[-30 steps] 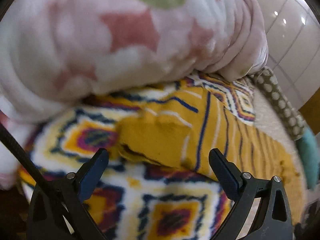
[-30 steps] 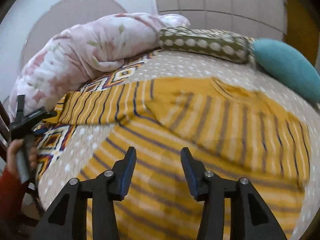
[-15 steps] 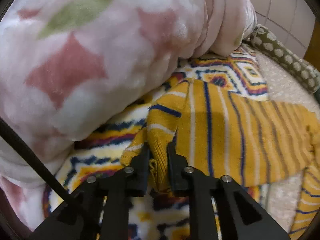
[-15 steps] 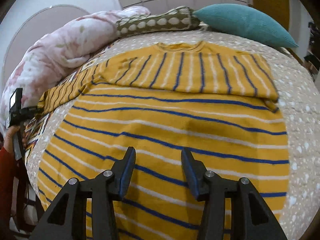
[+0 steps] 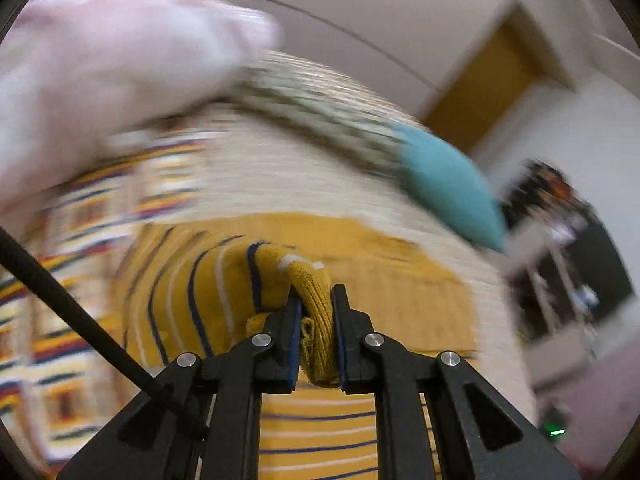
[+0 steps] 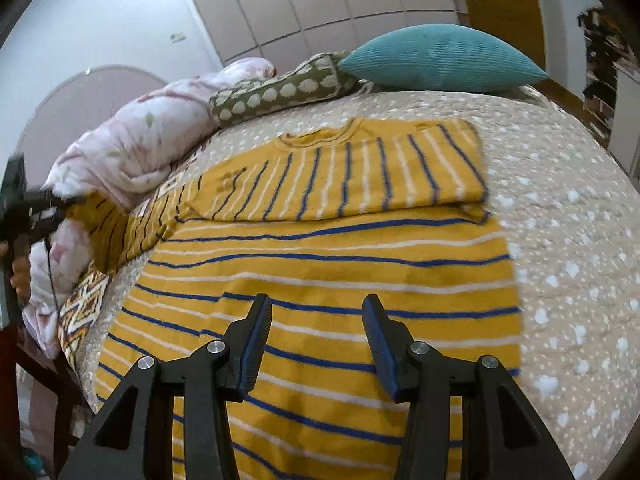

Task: Fold small clothes
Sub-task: 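Grasp the other sleeve cuff with the left tool and fold it across the body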

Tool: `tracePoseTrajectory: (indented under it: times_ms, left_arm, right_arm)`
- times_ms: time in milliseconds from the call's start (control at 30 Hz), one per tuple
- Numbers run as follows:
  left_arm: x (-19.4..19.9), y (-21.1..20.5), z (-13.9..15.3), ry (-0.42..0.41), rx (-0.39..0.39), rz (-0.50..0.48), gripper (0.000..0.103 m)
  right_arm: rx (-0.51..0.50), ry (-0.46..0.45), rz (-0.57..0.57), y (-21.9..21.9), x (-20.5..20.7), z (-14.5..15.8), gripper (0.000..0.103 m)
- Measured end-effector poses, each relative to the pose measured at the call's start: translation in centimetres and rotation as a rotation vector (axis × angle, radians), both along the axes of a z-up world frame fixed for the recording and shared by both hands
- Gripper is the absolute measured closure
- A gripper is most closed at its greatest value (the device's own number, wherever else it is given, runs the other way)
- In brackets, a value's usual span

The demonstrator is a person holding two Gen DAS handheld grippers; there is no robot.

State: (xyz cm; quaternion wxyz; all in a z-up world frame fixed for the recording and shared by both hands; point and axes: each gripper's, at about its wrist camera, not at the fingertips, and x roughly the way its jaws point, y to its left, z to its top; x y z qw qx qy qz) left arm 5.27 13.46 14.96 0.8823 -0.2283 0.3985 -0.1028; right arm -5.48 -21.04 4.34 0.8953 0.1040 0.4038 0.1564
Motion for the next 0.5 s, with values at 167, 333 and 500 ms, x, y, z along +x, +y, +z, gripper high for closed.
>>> tracePoseTrajectory:
  times_ms: [167, 333, 500]
  left_arm:
    - [2.8, -15.4, 2.2, -0.066, -0.025, -0.291, 0.084]
    - [1.7, -19.5, 0.8, -0.032, -0.048, -0.334, 0.046]
    - [-3.0, -16.9, -2.0, 0.007, 0.117, -0.239, 0.045]
  right_arm:
    - [0.035, 0.024, -0.089, -4.5, -1.0, -0.6, 0.051]
    - [0.050, 0.030, -0.167, -8.6, -1.9, -0.7, 0.051]
    - [0.045, 0.028, -0.198, -10.8, -1.8, -0.8, 0.051]
